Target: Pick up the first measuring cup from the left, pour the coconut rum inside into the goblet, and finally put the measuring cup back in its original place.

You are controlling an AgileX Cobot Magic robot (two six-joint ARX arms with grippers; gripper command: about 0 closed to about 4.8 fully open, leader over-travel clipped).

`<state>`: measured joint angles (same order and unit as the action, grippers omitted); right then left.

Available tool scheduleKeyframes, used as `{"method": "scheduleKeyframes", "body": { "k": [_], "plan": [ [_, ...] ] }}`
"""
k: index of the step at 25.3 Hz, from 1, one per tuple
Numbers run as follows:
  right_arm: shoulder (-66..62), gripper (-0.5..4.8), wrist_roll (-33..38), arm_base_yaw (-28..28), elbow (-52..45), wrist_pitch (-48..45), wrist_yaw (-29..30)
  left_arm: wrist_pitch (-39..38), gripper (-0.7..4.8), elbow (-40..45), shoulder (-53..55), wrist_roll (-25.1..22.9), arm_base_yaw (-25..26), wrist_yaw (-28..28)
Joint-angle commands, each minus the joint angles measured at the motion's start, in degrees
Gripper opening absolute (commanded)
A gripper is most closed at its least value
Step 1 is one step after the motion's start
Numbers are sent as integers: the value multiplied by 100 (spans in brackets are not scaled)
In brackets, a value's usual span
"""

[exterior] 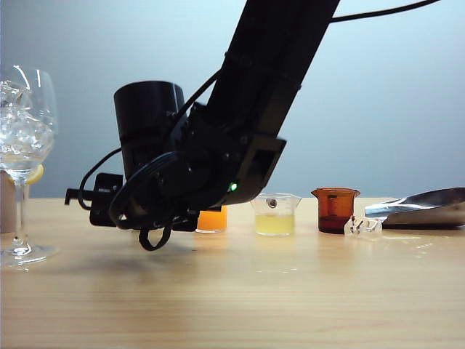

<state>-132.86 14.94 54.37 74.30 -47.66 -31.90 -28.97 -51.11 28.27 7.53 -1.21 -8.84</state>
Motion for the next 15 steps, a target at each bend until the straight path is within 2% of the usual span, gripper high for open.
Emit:
{"method": "scheduleKeyframes", "body": {
  "k": [1, 15],
  "plan": [
    [-103, 285, 9, 15, 201, 24, -13, 76, -4, -24, -7, 22, -9, -42],
    [-485, 285, 52, -116, 809, 455, -162, 76, -4, -24, -7, 22, -9, -44]
  ]
}}
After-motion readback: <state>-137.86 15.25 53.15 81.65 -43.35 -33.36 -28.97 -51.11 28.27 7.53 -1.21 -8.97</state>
